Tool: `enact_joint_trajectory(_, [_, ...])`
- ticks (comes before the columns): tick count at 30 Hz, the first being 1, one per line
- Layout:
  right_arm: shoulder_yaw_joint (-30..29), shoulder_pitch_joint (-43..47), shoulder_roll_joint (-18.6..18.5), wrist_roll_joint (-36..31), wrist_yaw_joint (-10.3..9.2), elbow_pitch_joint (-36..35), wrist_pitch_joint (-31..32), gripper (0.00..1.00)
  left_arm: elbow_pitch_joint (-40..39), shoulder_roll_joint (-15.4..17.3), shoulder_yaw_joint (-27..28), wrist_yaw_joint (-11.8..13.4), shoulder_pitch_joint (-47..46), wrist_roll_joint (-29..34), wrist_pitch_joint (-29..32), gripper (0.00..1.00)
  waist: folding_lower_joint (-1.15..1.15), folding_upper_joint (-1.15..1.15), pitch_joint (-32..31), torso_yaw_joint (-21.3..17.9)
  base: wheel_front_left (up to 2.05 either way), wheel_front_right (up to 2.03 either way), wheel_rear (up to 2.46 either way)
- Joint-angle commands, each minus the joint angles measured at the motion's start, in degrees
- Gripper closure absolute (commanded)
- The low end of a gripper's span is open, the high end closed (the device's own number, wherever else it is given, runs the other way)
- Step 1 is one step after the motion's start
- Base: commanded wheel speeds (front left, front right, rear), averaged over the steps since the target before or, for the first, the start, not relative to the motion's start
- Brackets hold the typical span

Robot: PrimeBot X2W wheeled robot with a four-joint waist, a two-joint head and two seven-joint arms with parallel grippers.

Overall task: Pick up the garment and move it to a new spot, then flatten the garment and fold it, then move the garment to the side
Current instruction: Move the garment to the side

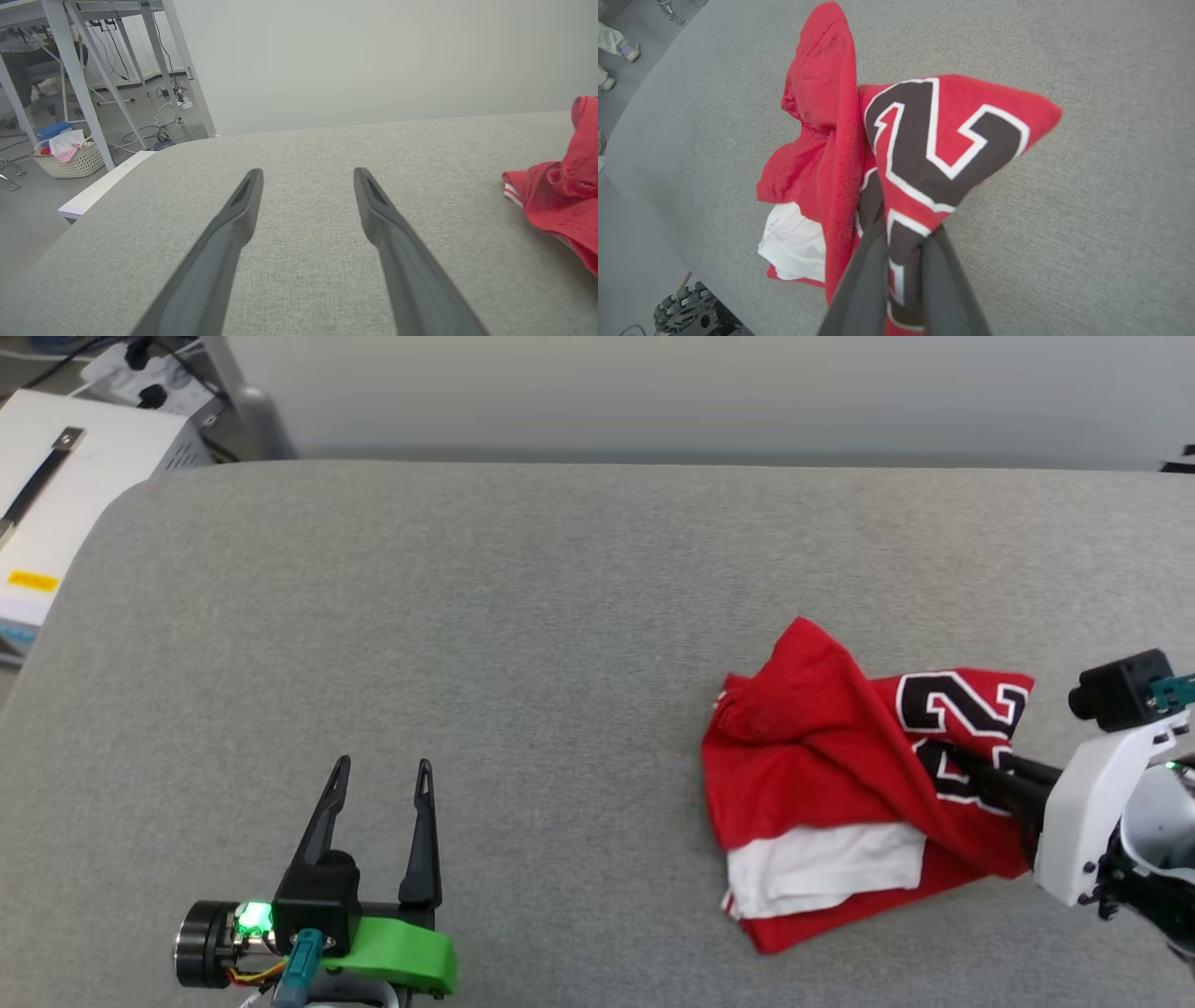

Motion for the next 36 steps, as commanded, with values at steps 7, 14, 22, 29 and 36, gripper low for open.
enact_joint_trajectory(7, [1.72,-4.46,-5.65,-5.24,-0.03,-3.98,-1.25,1.0,-0.87,-0.66,0.7,0.16,0.62,-0.48,-0.34,0.0,0.0,0.0,-0.28,-7.14,0.0,0.0,0.0])
enact_joint_trajectory(14, [2.38,-8.48,-7.47,-6.37,-0.03,-4.26,-1.96,1.0,-1.36,-0.66,0.98,-0.21,-0.91,-0.13,-0.34,0.0,0.0,0.0,1.93,-11.15,0.0,0.0,0.0])
enact_joint_trajectory(22, [2.16,-12.78,-10.08,-7.84,-0.03,0.31,-3.61,1.0,-3.41,0.27,1.38,-0.65,-4.35,0.59,-0.34,0.0,0.0,0.0,8.03,-11.48,0.0,0.0,0.0])
enact_joint_trajectory(29, [-1.26,-16.67,-15.57,-9.39,-0.03,8.56,-5.37,1.0,-6.95,1.31,1.78,-0.38,-7.9,1.21,-0.34,0.0,0.0,0.0,16.1,-10.6,0.0,0.0,0.0])
enact_joint_trajectory(36, [-6.31,-21.02,-18.48,-12.37,-0.03,18.82,-7.98,1.0,-9.99,2.29,1.08,-0.64,-12.15,1.63,-0.34,0.0,0.0,0.0,23.0,-9.3,0.0,0.0,0.0])
